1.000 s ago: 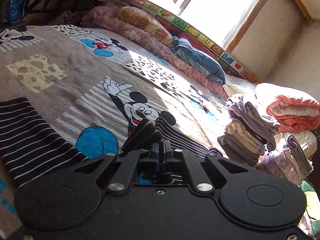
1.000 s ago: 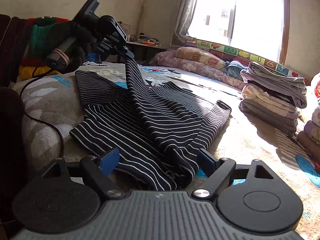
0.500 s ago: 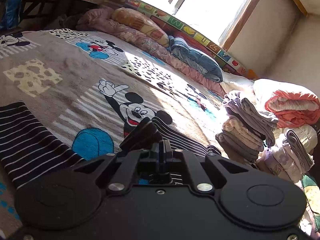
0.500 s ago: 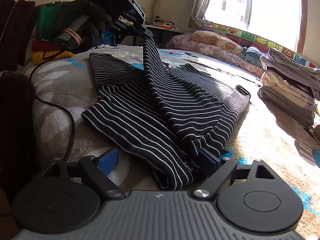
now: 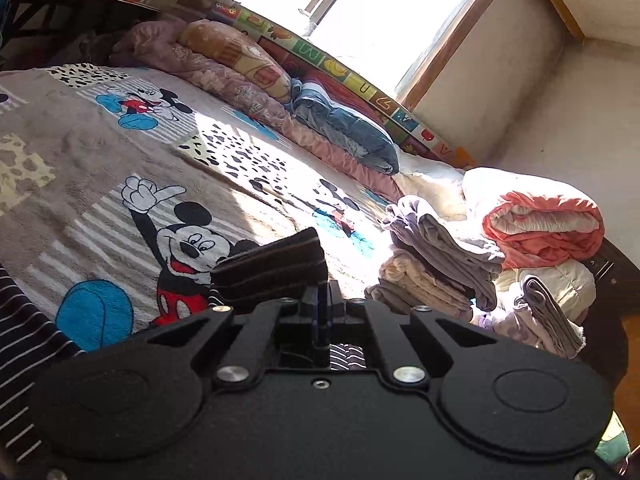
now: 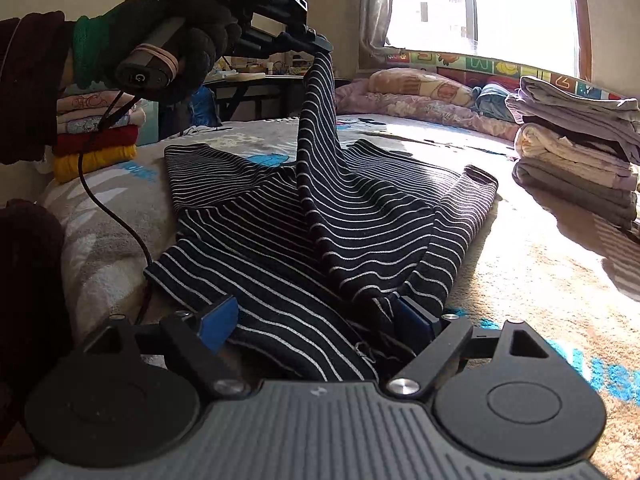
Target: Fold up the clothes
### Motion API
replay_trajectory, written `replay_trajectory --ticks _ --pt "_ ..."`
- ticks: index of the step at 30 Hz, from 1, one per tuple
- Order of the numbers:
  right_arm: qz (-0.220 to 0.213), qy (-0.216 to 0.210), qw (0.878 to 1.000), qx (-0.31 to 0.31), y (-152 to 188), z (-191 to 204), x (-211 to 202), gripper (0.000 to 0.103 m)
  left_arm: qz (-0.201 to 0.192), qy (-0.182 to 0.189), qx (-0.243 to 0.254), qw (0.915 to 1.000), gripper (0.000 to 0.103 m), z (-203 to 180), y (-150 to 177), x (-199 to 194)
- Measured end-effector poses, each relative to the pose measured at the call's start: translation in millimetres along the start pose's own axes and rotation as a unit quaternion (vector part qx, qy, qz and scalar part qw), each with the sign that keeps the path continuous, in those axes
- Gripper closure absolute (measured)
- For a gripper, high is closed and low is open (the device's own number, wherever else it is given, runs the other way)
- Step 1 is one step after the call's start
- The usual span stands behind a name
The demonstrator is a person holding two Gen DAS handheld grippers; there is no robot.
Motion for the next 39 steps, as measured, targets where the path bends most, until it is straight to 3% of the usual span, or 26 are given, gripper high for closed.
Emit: replay_trajectory --ticks 11,16,21,39 --pt "-0.008 -0.053 0.997 0.057 0.6 -10.4 -5.3 0.018 0.031 0.011 0.018 0.9993 0.102 -58.3 -23.9 80.3" --pt "-0.006 -0.059 0.997 0.054 0.0 -8.4 -4.6 0.017 0.057 -0.014 0.054 0.9968 0.102 -74.4 -11.6 120.7" --pt "0.0 -0.067 0.996 0.052 0.1 -6.7 -3.3 0.014 0.075 -0.028 0.058 0.9951 0.102 -79.7 0.0 152.3" --pt "-0.009 -0.151 0.976 0.158 -2.2 -32.3 -4.6 0.013 0.113 -0.112 0.084 0.9836 0.102 -84.4 32.5 230.1"
Point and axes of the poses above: each gripper's, at about its wrist camera, not at the fingertips, and x roughly the way its jaws point, z to its left, y to its underside, the point moved 8 cm from there along x, roughly the way its jaws point, and after that the axes turned 11 degrees about z, right-handed, at the moved point
